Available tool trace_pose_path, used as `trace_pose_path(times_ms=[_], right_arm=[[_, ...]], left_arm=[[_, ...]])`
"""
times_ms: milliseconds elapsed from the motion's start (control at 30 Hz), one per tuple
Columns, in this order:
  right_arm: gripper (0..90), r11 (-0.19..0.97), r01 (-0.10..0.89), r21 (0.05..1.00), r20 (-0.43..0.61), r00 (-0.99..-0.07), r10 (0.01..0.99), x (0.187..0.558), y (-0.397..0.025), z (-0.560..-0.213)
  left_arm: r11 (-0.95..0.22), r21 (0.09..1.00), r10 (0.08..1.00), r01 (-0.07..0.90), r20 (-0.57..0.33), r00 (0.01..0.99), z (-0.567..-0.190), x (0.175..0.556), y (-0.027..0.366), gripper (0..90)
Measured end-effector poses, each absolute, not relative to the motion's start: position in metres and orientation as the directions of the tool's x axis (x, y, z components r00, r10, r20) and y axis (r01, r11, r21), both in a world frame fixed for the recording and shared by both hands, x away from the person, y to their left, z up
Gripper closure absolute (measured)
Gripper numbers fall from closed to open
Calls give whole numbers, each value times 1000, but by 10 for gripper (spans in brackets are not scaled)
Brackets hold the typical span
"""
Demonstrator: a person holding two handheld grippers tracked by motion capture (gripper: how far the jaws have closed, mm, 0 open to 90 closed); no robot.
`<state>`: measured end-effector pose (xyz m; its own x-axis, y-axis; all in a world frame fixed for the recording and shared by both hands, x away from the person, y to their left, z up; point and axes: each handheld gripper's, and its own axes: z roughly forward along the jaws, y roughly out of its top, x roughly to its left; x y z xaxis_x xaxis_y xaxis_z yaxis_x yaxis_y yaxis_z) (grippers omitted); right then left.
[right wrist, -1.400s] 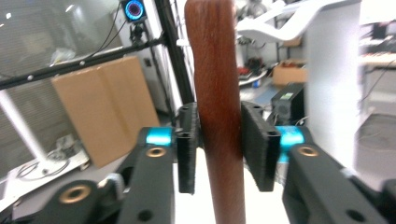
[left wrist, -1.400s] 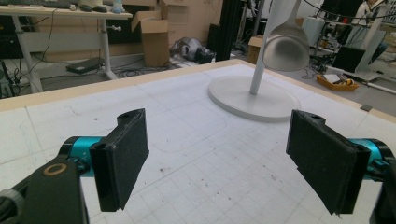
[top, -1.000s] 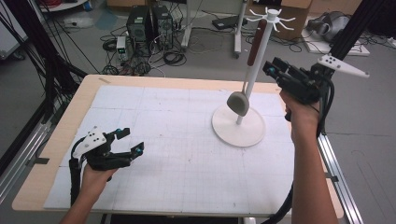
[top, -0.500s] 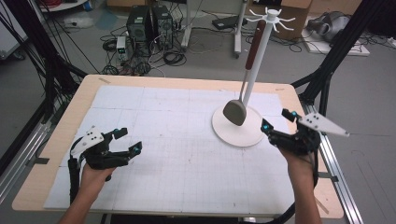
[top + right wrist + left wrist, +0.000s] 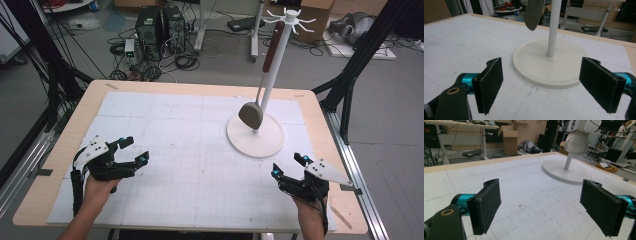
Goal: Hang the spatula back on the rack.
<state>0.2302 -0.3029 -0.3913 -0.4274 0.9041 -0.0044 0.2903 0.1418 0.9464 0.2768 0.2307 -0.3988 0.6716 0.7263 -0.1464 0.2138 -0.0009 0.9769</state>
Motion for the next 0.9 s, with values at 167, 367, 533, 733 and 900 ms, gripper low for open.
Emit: trace_pose_path(times_ms=[167,367,533,733,900], right_arm=[[183,168,288,943,-28,-434,900,229,-299,-393],[183,167,289,943,-28,-431,902,227,-299,-395],[184,165,296,941,-26,-420,907,224,-303,-396],[184,168,301,939,-30,-414,910,222,-304,-396],[184,181,304,935,-39,-418,907,222,-302,-396]], left_arm=[[0,976,730,219,-150,666,-403,276,233,173],[-10,975,733,220,-143,665,-406,272,235,176],[-12,976,732,216,-139,667,-407,270,235,176],[-11,976,731,217,-140,668,-408,267,238,176],[-11,977,732,215,-139,667,-408,266,239,176]])
